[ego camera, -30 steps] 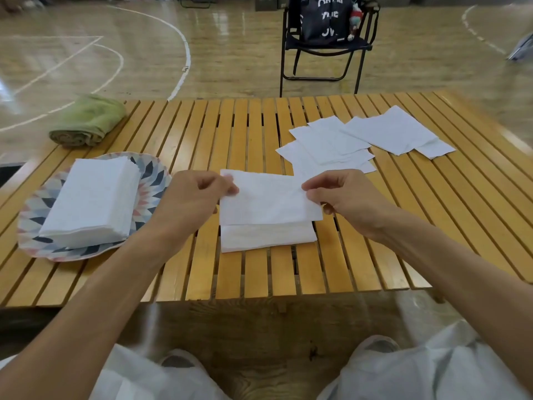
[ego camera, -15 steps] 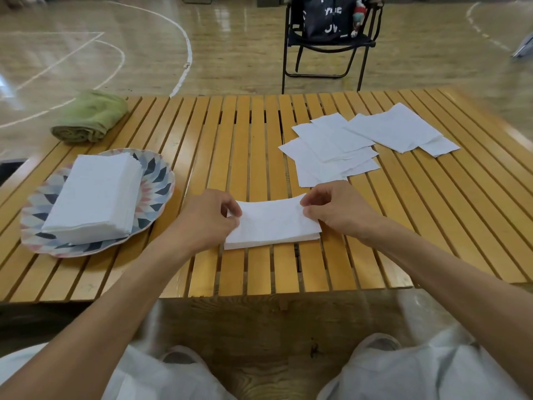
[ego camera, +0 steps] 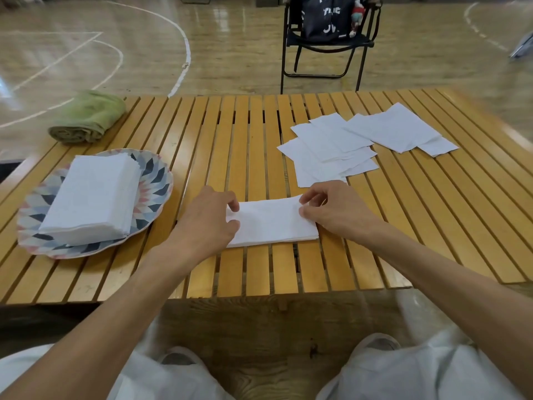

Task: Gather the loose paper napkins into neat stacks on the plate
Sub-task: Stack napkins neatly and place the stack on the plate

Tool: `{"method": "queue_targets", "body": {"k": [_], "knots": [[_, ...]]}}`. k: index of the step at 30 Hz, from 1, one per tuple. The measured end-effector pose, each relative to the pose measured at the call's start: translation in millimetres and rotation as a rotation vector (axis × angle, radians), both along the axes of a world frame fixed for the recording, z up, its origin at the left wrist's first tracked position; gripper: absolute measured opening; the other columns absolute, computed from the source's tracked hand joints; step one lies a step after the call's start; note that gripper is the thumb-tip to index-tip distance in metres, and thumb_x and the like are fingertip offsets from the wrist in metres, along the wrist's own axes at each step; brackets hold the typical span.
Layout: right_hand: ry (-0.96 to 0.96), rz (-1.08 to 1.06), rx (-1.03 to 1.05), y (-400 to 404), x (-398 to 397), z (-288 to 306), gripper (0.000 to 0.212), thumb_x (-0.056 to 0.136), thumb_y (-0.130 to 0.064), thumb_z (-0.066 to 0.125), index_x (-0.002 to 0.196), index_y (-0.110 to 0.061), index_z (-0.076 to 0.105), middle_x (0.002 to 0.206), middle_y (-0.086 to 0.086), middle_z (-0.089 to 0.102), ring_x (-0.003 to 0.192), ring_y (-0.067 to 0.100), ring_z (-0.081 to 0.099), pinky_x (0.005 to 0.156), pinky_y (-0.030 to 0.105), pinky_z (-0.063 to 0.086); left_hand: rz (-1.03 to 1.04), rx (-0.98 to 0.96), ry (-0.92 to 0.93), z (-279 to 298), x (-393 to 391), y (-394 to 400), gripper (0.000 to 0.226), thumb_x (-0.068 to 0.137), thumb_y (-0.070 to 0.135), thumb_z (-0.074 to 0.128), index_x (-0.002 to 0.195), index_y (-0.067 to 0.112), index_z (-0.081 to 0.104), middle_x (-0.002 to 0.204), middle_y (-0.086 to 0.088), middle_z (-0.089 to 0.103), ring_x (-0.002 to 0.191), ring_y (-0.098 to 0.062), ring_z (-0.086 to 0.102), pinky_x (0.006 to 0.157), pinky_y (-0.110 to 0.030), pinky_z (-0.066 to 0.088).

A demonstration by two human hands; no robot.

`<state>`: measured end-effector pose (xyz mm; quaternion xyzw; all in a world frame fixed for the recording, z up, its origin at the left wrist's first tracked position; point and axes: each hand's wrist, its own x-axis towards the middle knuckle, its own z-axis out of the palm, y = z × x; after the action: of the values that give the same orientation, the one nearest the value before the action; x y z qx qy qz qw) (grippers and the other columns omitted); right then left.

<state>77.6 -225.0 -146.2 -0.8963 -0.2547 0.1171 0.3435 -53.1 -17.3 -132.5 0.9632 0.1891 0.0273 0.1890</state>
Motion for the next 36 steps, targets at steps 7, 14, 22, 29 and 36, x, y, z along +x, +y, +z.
{"method": "queue_targets", "body": {"k": [7, 14, 22, 29, 36], "knots": [[-0.19, 0.283, -0.207, 1.4, -11.3, -0.7, 0.025, 0.09, -0.04, 0.07, 0.114, -0.033, 0.068, 0.131, -0.01, 0.051, 0.12, 0.007, 0.043, 0.096, 0.024, 0.031, -0.225, 0.132, 0.013, -2.2, 0.5, -11.2, 0.034, 0.092, 0.035, 0.065, 0.125, 0.034, 0.058, 0.135, 0.007, 0.051, 0.121, -0.014, 0.048, 0.104, -0.037, 0.041], [-0.22, 0.114, -0.195, -6.0, 7.9, 2.9, 0.034, 0.096, -0.037, 0.061, 0.128, -0.025, 0.065, 0.144, -0.002, 0.051, 0.132, 0.018, 0.044, 0.102, 0.029, 0.034, -0.265, 0.134, 0.072, -14.5, 4.3, -20.0, 0.04, 0.095, 0.034, 0.059, 0.134, 0.033, 0.051, 0.143, 0.009, 0.046, 0.128, -0.016, 0.042, 0.108, -0.038, 0.035], [-0.205, 0.103, -0.452, -20.8, 36.6, -6.0, 0.052, 0.102, -0.049, 0.046, 0.15, -0.03, 0.043, 0.165, 0.0, 0.025, 0.151, 0.023, 0.022, 0.121, 0.045, 0.022, -0.302, 0.13, 0.057, -14.1, 6.8, -26.3, 0.041, 0.096, 0.032, 0.058, 0.136, 0.032, 0.049, 0.144, 0.008, 0.046, 0.128, -0.015, 0.041, 0.109, -0.036, 0.033], [-0.261, 0.082, -0.459, -18.9, 39.2, -5.3, 0.056, 0.102, -0.049, 0.046, 0.152, -0.025, 0.041, 0.164, 0.0, 0.029, 0.149, 0.024, 0.026, 0.12, 0.047, 0.025, -0.298, 0.129, 0.055, -12.7, 6.7, -27.6, 0.041, 0.096, 0.032, 0.058, 0.136, 0.031, 0.049, 0.144, 0.008, 0.045, 0.129, -0.015, 0.041, 0.109, -0.035, 0.034], [-0.283, 0.034, -0.39, -16.8, 37.5, 0.9, 0.051, 0.101, -0.04, 0.05, 0.145, -0.013, 0.045, 0.15, 0.008, 0.047, 0.133, 0.029, 0.044, 0.107, 0.046, 0.04, -0.292, 0.12, 0.057, -10.9, 6.4, -28.2, 0.041, 0.096, 0.032, 0.059, 0.136, 0.031, 0.05, 0.144, 0.009, 0.046, 0.128, -0.015, 0.042, 0.108, -0.035, 0.035]]}}
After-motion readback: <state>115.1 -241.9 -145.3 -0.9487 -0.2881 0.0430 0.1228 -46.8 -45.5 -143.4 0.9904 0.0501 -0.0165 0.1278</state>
